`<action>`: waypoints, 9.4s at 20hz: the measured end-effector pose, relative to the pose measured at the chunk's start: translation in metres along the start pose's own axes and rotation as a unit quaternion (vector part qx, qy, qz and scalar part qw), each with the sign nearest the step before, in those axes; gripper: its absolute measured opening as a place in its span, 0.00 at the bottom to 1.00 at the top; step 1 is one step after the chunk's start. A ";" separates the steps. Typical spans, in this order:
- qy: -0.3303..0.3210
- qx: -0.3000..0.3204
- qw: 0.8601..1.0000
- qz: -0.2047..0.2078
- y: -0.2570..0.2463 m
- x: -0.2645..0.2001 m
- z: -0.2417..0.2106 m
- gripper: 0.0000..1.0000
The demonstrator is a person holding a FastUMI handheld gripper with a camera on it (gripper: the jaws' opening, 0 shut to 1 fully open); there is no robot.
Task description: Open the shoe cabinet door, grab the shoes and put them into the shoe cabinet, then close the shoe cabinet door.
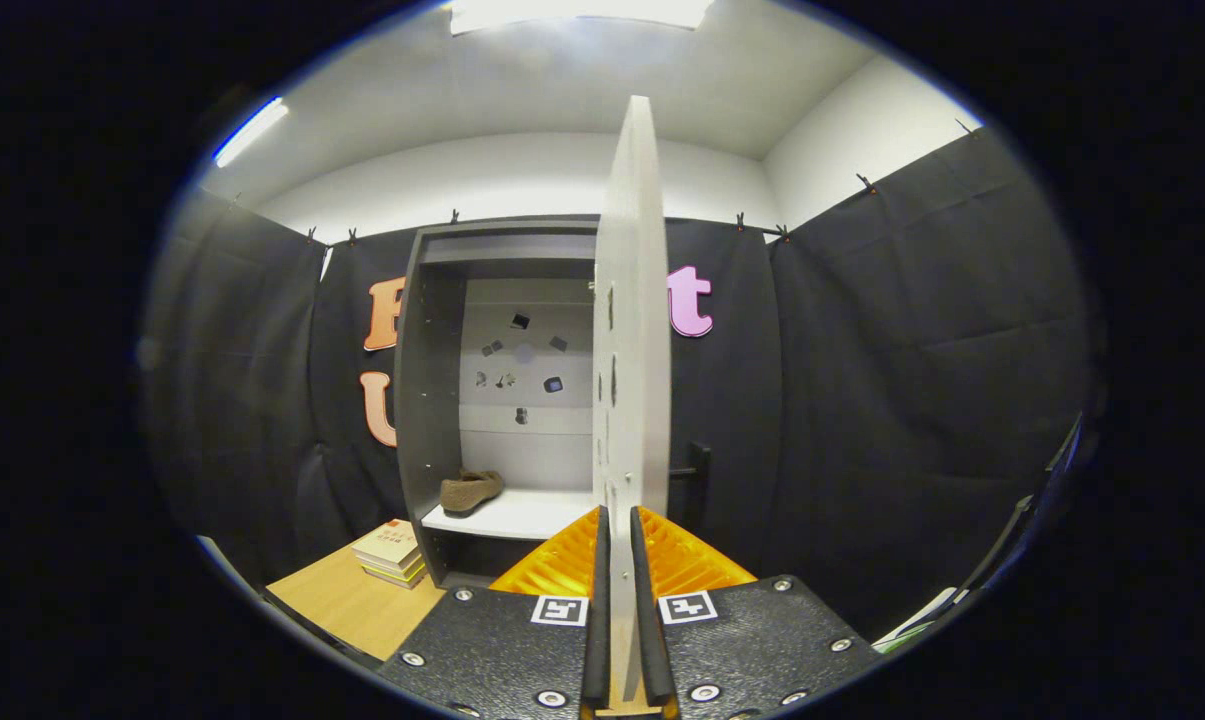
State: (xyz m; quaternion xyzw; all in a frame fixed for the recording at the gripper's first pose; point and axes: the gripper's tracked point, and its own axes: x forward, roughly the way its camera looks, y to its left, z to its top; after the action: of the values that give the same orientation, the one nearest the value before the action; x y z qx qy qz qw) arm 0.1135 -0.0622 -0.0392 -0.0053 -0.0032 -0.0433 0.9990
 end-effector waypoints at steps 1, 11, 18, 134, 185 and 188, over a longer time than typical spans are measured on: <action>0.000 -0.008 1.000 -0.002 0.014 -0.004 -0.004 0.12; 0.073 -0.013 0.996 0.045 0.139 0.012 -0.081 0.21; 0.156 -0.004 0.985 0.070 0.196 0.051 -0.168 0.36; 0.265 0.074 0.958 0.076 0.238 0.484 -0.200 0.34; 0.132 0.134 0.966 0.178 -0.063 0.016 -0.074 0.76; 0.126 0.142 0.968 0.166 -0.083 0.036 -0.073 0.76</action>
State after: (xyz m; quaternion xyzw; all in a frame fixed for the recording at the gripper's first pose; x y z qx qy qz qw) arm 0.1429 -0.1483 -0.1109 0.1419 0.1177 0.1240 0.9750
